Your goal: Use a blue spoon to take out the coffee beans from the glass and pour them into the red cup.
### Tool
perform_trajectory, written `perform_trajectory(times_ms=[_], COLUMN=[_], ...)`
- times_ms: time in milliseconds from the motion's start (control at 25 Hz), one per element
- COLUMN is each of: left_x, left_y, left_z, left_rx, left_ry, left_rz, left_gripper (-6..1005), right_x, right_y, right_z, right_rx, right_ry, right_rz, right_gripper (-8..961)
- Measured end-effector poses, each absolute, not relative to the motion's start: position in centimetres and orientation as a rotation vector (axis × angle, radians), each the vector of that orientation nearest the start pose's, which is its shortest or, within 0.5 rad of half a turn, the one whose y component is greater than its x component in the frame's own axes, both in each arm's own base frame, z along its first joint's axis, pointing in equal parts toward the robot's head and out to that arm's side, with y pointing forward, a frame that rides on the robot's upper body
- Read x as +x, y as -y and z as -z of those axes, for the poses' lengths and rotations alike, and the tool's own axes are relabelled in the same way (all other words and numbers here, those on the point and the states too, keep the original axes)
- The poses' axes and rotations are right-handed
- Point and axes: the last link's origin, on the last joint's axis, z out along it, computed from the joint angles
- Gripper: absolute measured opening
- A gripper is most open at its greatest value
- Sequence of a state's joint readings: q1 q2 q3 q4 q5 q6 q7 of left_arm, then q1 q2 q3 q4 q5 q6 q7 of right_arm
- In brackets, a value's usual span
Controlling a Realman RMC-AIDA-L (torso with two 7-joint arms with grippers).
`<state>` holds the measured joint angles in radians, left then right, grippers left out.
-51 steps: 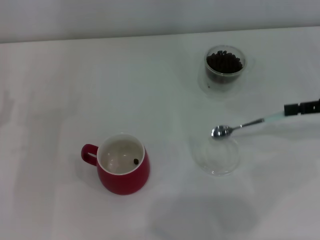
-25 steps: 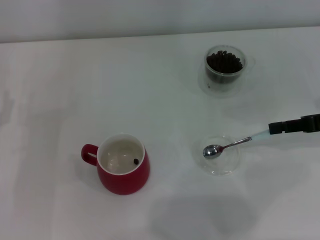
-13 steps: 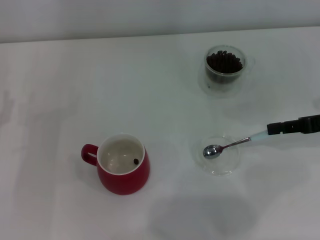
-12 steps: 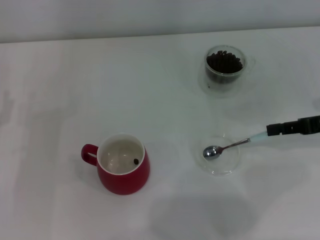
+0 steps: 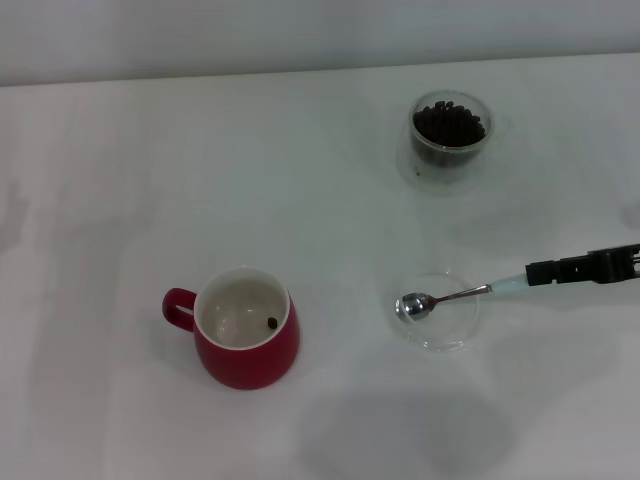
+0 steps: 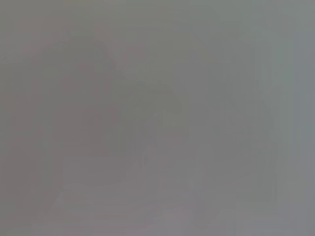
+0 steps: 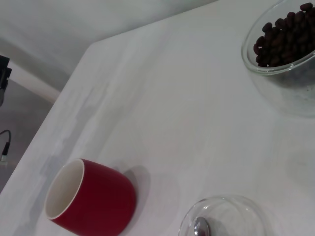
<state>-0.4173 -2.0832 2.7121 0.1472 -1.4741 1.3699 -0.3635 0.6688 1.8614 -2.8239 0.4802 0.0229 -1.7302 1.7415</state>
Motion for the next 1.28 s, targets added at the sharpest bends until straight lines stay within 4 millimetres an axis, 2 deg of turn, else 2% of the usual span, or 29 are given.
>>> perform_trajectory(times_ms=[160, 360, 600, 840, 920, 960, 1000, 1040, 1120, 1280], left_x=[-33.7, -33.7, -33.8, -33.8, -33.8, -33.8, -33.9, -33.9, -33.9, -33.7], left_y=[-31.1, -31.1, -31.1, -31.0, -31.0, -31.0, -31.0, -30.9, -30.9, -31.0], left_z=[-1.3, -1.3, -1.3, -1.3, -1.3, -1.3, -1.3, -1.3, -1.2, -1.2], left_rx=[-1.304, -1.304, -1.303, -1.302, -1.302, -1.302, -1.302, -1.303, -1.304, -1.311], left_ry=[0.692, 0.692, 0.692, 0.693, 0.694, 0.694, 0.695, 0.695, 0.695, 0.693], left_rz=[0.974, 0.973, 0.972, 0.970, 0.971, 0.971, 0.970, 0.970, 0.970, 0.971], left_gripper=[892, 892, 892, 893, 893, 893, 893, 893, 893, 893], right_x=[34.9, 35.0, 35.2, 35.0, 35.2, 35.4, 35.5, 35.5, 35.7, 36.1], right_y=[-29.5, -29.5, -30.0, -31.5, -32.2, -32.5, -32.5, -32.5, -32.4, -32.5], right_z=[-6.5, -6.5, -6.6, -7.8, -8.4, -9.0, -9.3, -9.3, -9.7, -9.1], right_rx=[-2.474, -2.475, -2.454, -2.343, -2.228, -2.087, -2.019, -2.019, -1.917, -1.815], right_ry=[-1.629, -1.620, -1.571, -1.349, -1.243, -1.142, -1.086, -1.086, -0.975, -0.788], right_rz=[-0.435, -0.433, -0.440, -0.655, -0.771, -0.884, -0.932, -0.932, -0.974, -0.914], right_gripper=[165, 276, 316, 417, 450, 467, 467, 468, 469, 470])
